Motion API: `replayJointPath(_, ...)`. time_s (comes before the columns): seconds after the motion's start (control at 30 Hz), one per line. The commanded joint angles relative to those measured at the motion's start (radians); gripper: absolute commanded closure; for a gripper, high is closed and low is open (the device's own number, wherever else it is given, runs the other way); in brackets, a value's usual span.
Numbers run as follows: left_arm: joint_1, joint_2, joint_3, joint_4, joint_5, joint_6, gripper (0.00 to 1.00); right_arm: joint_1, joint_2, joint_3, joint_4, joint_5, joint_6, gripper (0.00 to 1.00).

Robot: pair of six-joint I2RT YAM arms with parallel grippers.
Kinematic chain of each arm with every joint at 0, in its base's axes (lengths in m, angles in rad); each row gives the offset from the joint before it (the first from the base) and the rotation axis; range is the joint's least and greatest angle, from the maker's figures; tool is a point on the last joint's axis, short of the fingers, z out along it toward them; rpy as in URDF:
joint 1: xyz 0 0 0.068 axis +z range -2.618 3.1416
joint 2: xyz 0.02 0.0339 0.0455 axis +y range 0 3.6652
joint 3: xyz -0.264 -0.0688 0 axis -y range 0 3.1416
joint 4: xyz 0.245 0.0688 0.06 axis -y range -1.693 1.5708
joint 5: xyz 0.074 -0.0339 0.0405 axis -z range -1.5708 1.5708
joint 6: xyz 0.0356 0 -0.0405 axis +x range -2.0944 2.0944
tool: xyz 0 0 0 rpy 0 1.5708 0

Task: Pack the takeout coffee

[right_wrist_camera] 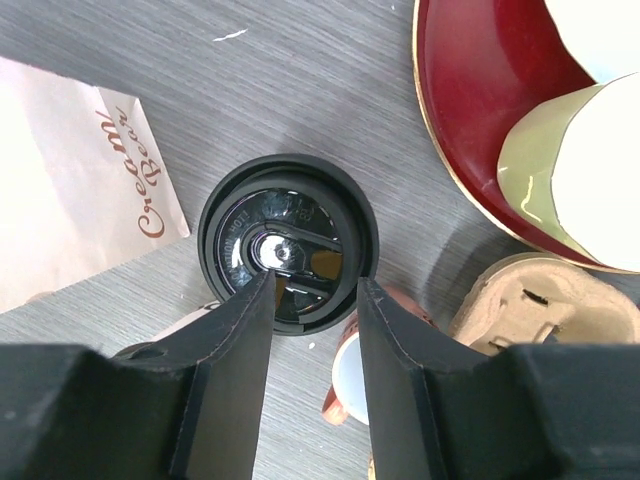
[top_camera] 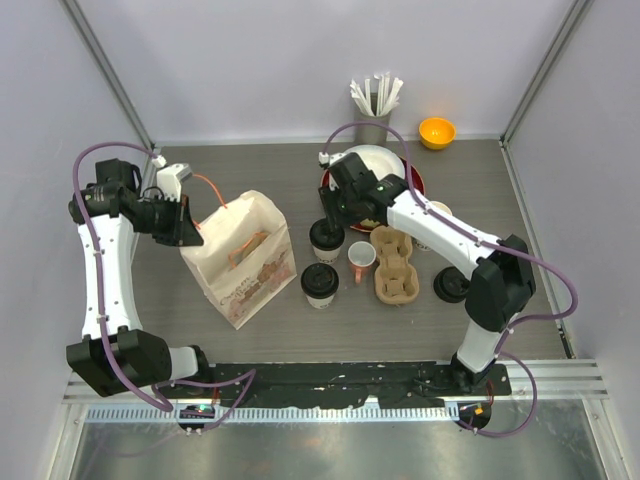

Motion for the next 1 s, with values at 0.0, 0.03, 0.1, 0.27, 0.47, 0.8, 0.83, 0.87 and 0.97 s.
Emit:
replayJointPath(0.0, -0.001, -0.017, 0.011, -0.004, 0.004, 0.004, 1.00, -0.013, 0.016, 0.041, 0.016, 0.006, 0.027, 0.57)
replayJointPath(0.03, -0.001, -0.016, 0.011, -0.004, 0.006, 0.006, 1.00, -0.011, 0.025, 0.036, 0.017, -0.002, 0.030, 0.57)
replayJointPath(0.1, 0.001, -0.016, 0.011, -0.004, 0.003, 0.007, 1.00, -0.011, 0.032, 0.032, 0.016, -0.004, 0.032, 0.57)
replayJointPath(0.27, -0.001, -0.019, 0.010, -0.006, 0.003, 0.009, 1.00, -0.013, 0.049, 0.013, 0.017, -0.010, 0.032, 0.60)
replayJointPath(0.47, -0.002, -0.016, 0.013, -0.009, 0.006, 0.009, 1.00, -0.013, 0.069, 0.023, 0.017, -0.017, 0.034, 0.65)
replayJointPath(0.8, -0.001, -0.017, 0.017, -0.017, 0.004, 0.020, 1.00, -0.016, 0.095, 0.053, -0.023, 0.001, 0.012, 0.87)
replayJointPath(0.83, -0.001, -0.016, 0.017, -0.017, 0.004, 0.020, 1.00, -0.016, 0.097, 0.065, -0.027, 0.001, 0.008, 0.94)
replayJointPath(0.87, -0.001, -0.017, 0.019, -0.015, 0.006, 0.018, 1.00, -0.018, 0.098, 0.076, -0.039, 0.007, 0.000, 0.98)
replayJointPath(0.97, -0.001, -0.017, 0.019, -0.018, 0.007, 0.020, 1.00, -0.016, 0.095, 0.136, -0.078, 0.018, -0.017, 0.99)
